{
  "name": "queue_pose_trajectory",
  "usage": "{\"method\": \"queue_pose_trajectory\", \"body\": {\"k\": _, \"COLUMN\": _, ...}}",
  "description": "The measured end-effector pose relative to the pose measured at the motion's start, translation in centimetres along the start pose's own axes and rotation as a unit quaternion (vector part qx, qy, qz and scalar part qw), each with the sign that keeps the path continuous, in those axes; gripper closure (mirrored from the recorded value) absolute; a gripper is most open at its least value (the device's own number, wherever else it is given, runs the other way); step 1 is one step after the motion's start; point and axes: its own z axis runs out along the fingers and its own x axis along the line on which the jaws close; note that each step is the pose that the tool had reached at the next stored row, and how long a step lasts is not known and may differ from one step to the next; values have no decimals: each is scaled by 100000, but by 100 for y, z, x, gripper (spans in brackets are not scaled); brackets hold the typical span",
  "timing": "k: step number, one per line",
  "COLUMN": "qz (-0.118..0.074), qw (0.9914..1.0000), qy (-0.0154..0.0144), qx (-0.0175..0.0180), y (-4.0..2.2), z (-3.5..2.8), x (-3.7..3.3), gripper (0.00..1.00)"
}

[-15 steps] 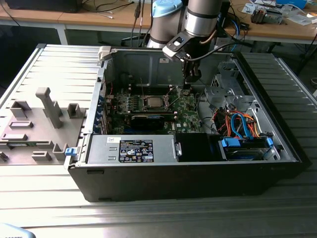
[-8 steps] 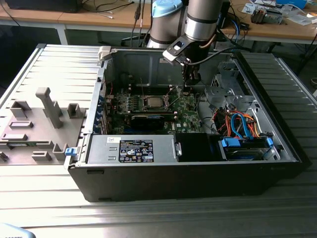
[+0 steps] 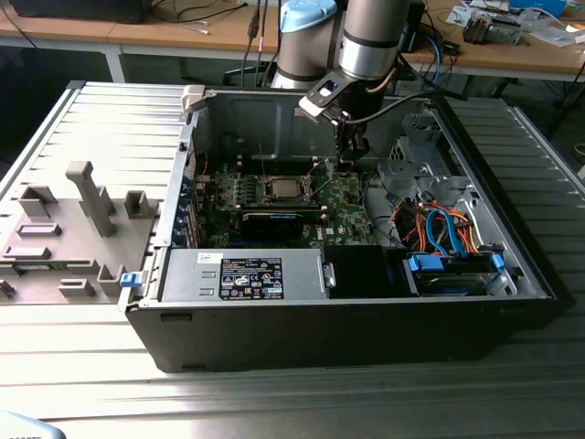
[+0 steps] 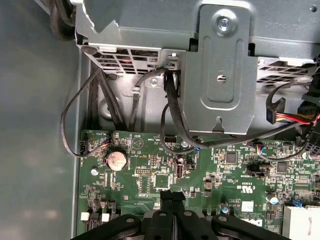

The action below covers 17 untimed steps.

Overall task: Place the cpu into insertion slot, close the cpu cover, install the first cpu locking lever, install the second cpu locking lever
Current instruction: 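Close the cpu cover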

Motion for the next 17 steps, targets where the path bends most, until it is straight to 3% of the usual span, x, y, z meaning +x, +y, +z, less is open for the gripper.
{"method": "queue_pose_trajectory", "body": {"k": 5, "qz": 5, "qw": 100000, "qy": -1, "qx": -34, "y": -76, "z": 1, "x": 5, "gripper": 89}}
{"method": "queue_pose_trajectory", "body": {"k": 17, "qz": 3, "qw": 100000, "qy": -3, "qx": -35, "y": -155, "z": 2, "x": 10, "gripper": 89}}
